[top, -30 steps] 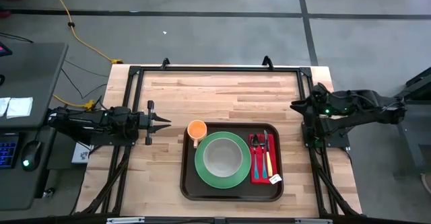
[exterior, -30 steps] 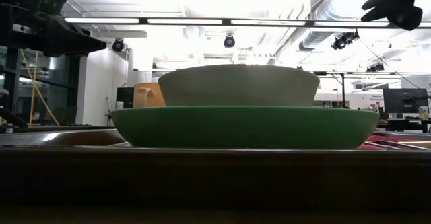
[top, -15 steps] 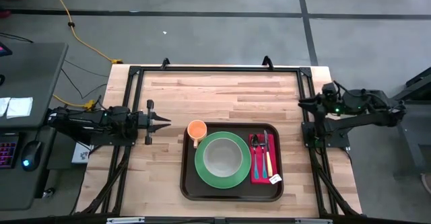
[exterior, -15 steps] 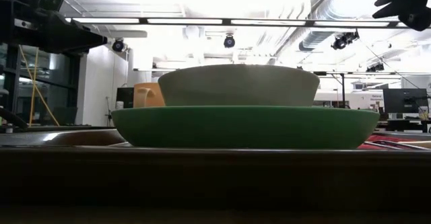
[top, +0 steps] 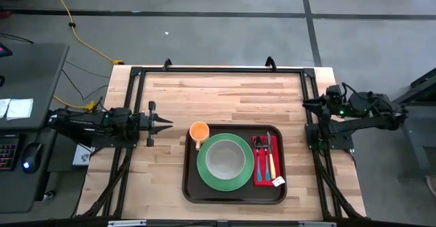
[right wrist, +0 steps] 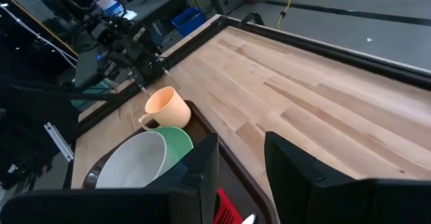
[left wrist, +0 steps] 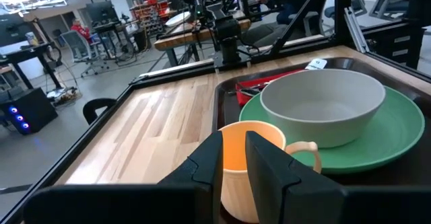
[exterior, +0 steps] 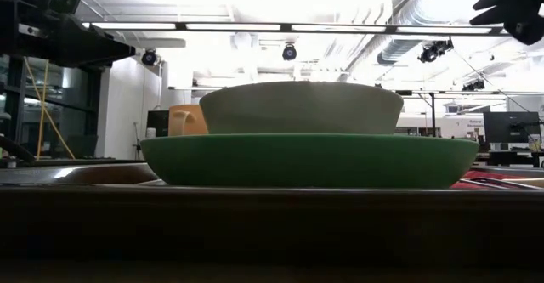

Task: Set up tray
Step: Return to Home Position

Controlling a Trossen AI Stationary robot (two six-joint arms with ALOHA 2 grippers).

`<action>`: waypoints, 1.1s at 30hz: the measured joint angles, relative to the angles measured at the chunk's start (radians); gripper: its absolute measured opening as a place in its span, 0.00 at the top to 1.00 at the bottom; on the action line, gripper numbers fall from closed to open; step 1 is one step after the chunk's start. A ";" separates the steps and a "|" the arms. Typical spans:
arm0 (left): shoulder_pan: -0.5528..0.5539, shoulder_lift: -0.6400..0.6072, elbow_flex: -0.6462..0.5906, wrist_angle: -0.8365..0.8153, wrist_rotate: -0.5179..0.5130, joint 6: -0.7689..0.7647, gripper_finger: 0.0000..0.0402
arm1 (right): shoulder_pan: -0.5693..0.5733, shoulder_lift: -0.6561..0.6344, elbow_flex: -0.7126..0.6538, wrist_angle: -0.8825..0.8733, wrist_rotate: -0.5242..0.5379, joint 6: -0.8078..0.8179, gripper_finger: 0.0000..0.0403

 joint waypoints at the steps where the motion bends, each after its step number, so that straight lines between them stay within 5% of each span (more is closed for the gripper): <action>1: 0.000 0.000 0.000 0.000 -0.001 0.000 0.76 | 0.000 -0.010 -0.018 0.016 -0.004 0.000 0.75; 15: 0.000 0.000 0.000 0.001 -0.001 0.000 0.76 | 0.000 -0.175 -0.207 0.161 -0.038 0.010 0.76; 33: 0.000 0.000 0.000 0.000 0.006 0.004 0.76 | 0.000 -0.168 -0.443 0.409 -0.123 0.005 0.76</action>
